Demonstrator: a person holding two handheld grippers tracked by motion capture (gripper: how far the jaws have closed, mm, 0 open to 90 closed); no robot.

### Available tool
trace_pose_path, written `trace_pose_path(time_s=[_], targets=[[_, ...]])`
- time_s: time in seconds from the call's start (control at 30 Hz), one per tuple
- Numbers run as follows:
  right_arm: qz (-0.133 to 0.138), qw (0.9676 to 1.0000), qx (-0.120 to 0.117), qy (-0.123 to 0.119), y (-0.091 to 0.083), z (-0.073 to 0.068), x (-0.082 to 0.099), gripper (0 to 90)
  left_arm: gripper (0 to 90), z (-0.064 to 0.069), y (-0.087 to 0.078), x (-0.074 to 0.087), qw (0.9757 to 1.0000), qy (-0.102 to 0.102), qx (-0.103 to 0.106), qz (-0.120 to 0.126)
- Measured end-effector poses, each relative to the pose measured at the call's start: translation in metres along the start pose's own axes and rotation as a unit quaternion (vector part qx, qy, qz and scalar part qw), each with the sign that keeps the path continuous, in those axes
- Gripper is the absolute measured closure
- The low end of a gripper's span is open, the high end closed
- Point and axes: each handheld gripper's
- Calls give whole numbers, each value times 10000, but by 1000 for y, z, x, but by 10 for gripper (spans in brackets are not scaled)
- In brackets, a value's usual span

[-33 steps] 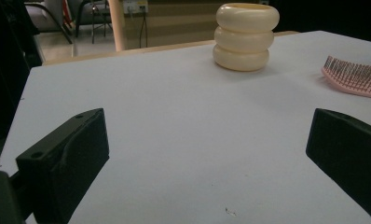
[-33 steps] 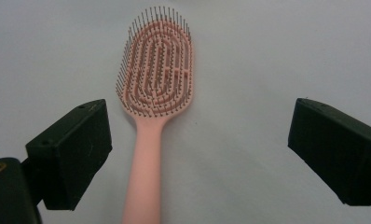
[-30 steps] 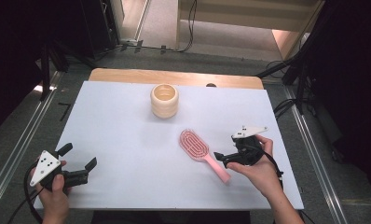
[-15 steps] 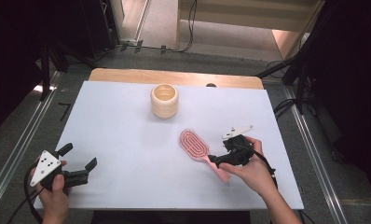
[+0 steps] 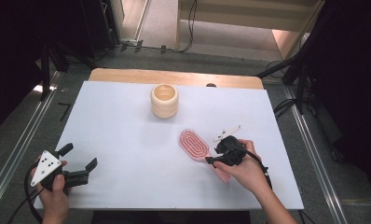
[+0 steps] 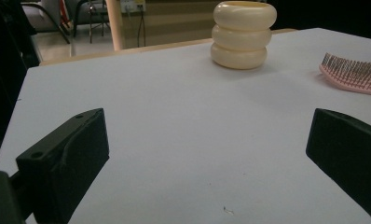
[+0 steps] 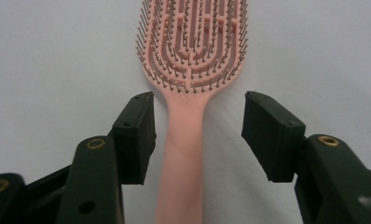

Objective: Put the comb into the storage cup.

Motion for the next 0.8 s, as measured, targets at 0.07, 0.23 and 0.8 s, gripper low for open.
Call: trace_pose_path(time_s=[0.07, 0.23, 0.8], targets=[[-19, 9999, -41, 98, 2, -1, -1, 455, 0, 0, 0, 0, 10000, 0, 2, -1], [-213, 9987, -330, 333, 6, 0, -4, 494, 0, 0, 0, 0, 10000, 8, 5, -1], [-695, 9969, -179, 315, 26, -4, -9, 600, 0, 0, 0, 0, 10000, 24, 0, -19]])
Point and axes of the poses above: each handheld gripper's, and its own axes: y roughly forward along the jaws, x roughly out of its underside, z roughly to its right, and after that the axes turned 5 degrees about -z, right-handed
